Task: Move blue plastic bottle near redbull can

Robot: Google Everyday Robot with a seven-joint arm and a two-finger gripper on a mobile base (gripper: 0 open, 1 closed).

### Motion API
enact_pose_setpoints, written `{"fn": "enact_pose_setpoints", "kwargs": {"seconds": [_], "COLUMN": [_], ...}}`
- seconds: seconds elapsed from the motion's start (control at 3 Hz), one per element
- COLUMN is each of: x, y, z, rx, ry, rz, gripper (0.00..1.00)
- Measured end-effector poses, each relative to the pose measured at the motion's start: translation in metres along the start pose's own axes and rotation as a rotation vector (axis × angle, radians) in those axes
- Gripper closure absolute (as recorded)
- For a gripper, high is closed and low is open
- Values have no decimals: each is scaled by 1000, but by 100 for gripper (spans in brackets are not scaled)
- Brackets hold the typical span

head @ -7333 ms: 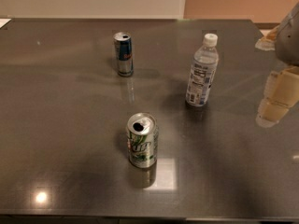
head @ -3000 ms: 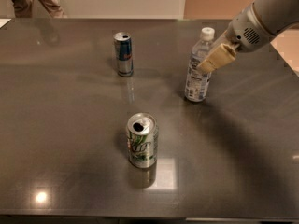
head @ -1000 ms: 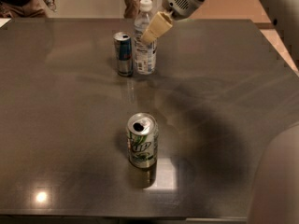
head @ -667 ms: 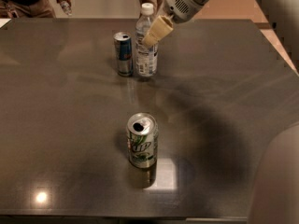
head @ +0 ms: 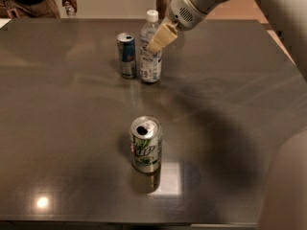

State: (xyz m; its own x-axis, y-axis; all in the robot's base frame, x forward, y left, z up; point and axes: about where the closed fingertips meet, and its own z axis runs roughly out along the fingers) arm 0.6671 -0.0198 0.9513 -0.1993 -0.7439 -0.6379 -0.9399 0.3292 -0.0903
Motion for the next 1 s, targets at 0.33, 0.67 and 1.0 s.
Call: {"fn": "enact_pose_setpoints", "kwargs": {"seconds": [0.33, 0.67, 1.0], "x": [3, 6, 5], "y": [-2, -3, -3], "z": [7, 12, 15], "rx": [-11, -19, -23], "ry": [-7, -7, -6], "rz": [-3, -8, -8], "gripper": [59, 36, 12]}}
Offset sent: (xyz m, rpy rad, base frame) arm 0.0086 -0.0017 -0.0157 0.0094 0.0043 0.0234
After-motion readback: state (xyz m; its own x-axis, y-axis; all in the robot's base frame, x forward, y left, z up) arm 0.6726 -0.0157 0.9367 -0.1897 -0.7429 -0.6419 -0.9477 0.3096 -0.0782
